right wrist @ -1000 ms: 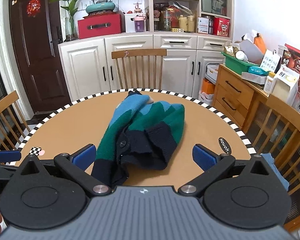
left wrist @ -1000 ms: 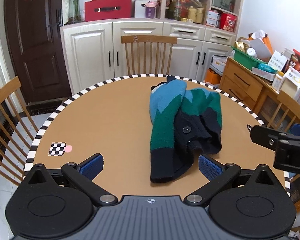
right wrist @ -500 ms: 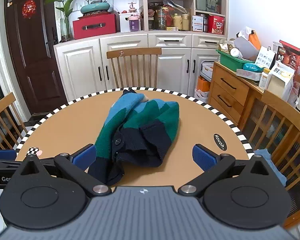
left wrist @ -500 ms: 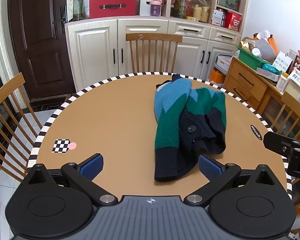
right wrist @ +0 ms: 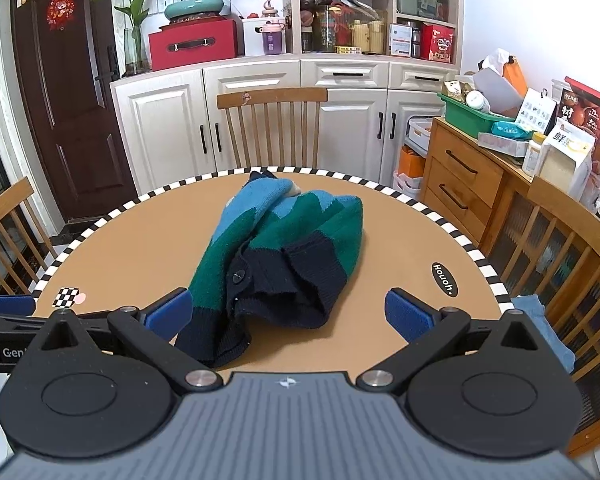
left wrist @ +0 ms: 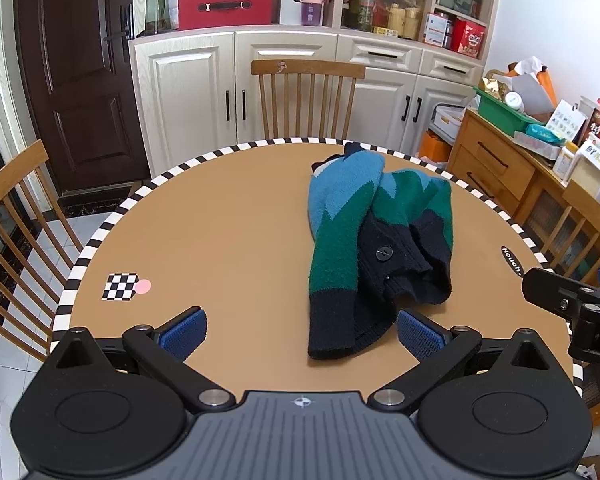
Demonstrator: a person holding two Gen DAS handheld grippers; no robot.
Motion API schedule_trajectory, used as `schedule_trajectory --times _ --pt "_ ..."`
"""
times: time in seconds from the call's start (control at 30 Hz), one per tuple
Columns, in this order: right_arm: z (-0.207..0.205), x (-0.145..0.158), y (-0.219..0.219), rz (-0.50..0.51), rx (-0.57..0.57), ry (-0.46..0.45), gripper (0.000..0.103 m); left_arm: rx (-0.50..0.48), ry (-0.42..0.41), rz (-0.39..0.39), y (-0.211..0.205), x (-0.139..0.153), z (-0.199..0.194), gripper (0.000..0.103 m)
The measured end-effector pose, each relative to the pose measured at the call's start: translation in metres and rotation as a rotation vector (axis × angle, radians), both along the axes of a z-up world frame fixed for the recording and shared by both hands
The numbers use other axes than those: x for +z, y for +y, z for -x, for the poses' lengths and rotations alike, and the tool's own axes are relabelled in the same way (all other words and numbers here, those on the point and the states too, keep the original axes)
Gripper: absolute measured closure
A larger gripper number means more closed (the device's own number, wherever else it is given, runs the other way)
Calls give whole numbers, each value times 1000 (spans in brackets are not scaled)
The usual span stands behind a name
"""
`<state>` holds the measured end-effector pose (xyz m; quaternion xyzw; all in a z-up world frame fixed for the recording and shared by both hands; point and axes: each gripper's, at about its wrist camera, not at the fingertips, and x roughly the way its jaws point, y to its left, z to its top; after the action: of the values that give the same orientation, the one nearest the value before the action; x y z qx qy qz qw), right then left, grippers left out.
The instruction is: Fold clothes
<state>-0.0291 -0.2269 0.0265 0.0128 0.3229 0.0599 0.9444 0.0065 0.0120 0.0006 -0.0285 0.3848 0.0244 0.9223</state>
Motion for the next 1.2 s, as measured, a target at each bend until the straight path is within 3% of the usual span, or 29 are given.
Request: schedule_trajectory --times 0.8,1.03,1.2 --pt "-3 -6 -1 -12 21 17 0 -5 31 -9 -4 -5 -8 0" --pt "1 -4 -6 -21 22 -45 0 -13 41 -8 -4 -6 -9 0" --pt "-23 -13 -27 -41 -10 -56 0 -10 69 -46 -8 -9 -13 0"
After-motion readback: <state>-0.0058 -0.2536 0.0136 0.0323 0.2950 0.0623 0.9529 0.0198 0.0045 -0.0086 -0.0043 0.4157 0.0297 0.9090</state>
